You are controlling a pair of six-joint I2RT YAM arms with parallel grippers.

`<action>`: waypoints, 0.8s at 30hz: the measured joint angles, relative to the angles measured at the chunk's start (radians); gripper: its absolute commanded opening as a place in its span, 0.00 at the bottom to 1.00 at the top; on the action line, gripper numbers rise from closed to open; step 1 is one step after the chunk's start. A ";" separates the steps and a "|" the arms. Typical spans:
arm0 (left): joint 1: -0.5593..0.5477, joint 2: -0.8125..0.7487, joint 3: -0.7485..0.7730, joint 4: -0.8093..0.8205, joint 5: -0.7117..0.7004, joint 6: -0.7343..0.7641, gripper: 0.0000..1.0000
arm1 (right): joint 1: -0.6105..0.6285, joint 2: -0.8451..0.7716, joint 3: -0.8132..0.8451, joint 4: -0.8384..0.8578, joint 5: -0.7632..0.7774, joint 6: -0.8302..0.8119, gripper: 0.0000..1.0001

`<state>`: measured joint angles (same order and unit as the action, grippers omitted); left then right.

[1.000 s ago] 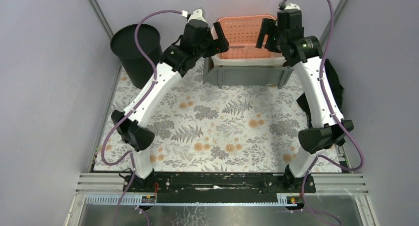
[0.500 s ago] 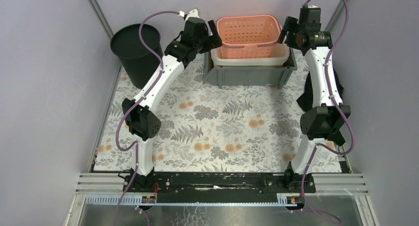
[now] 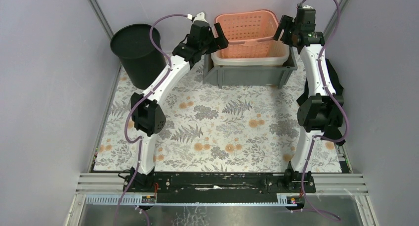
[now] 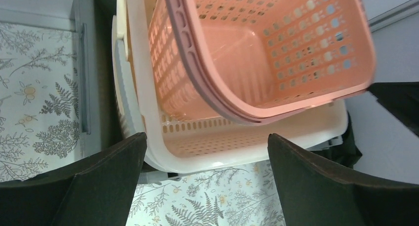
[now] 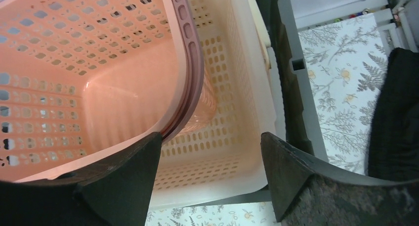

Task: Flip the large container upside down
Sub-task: Pick up the container from the container.

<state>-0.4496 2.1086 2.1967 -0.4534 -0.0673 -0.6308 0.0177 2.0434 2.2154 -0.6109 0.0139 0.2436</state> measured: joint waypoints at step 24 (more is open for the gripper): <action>0.033 -0.012 -0.113 0.050 0.058 -0.034 1.00 | -0.004 -0.123 -0.259 0.311 -0.167 0.103 0.90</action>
<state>-0.4168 2.0964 2.0834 -0.4030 -0.0093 -0.6643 0.0139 1.9205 1.9568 -0.3004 -0.1528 0.3470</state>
